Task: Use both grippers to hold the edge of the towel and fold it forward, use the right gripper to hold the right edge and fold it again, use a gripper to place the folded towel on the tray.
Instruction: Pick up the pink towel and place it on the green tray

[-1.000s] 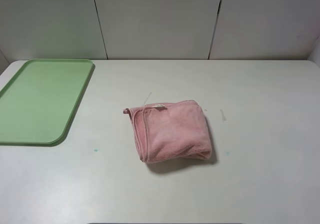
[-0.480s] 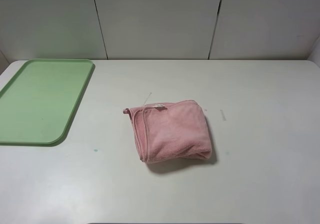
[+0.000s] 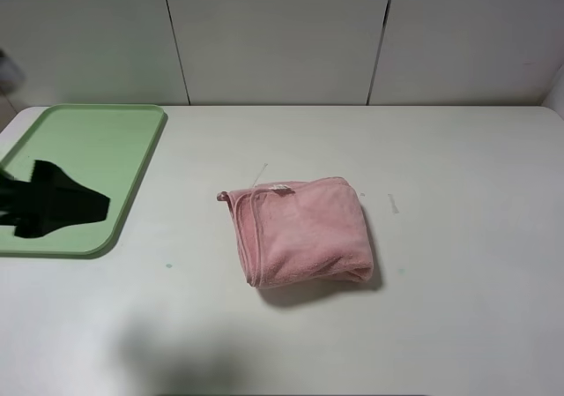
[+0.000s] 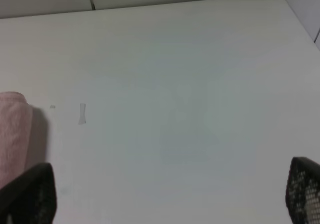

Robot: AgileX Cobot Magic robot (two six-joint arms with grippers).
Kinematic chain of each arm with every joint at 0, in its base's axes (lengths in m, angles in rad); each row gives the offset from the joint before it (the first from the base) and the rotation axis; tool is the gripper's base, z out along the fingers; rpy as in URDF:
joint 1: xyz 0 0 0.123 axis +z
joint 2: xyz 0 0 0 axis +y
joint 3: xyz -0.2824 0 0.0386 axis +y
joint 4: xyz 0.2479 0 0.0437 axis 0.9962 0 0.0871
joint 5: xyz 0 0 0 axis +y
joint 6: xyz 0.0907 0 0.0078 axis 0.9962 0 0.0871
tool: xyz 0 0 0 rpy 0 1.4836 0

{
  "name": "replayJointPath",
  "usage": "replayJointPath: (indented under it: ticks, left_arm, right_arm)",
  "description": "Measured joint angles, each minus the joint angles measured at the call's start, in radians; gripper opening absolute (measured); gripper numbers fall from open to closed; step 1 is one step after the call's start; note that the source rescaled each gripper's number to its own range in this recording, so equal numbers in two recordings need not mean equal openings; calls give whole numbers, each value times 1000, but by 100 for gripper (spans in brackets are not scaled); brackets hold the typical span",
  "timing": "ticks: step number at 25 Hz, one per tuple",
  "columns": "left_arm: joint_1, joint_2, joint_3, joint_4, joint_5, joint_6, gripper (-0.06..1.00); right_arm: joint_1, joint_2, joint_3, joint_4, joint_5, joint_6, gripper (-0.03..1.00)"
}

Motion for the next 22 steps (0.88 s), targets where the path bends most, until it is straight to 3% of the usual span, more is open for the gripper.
replayJointPath:
  ticks: [3,7,13,22]
  left_arm:
    - [-94,137,-16,-18,-136,0,99]
    - [-176,339,-82,-52,-228,0,98]
    - [-251,607,-268,-59,-245,0,98]
    - [-292,878,-516,-62,-214,0,98]
  right_arm:
    - [0,0,0,0,0,0,100]
    - [0,0,0,0,0,0,100]
    - [0,0,0,0,0,0,100]
    - [0,0,0,0,0,0,100]
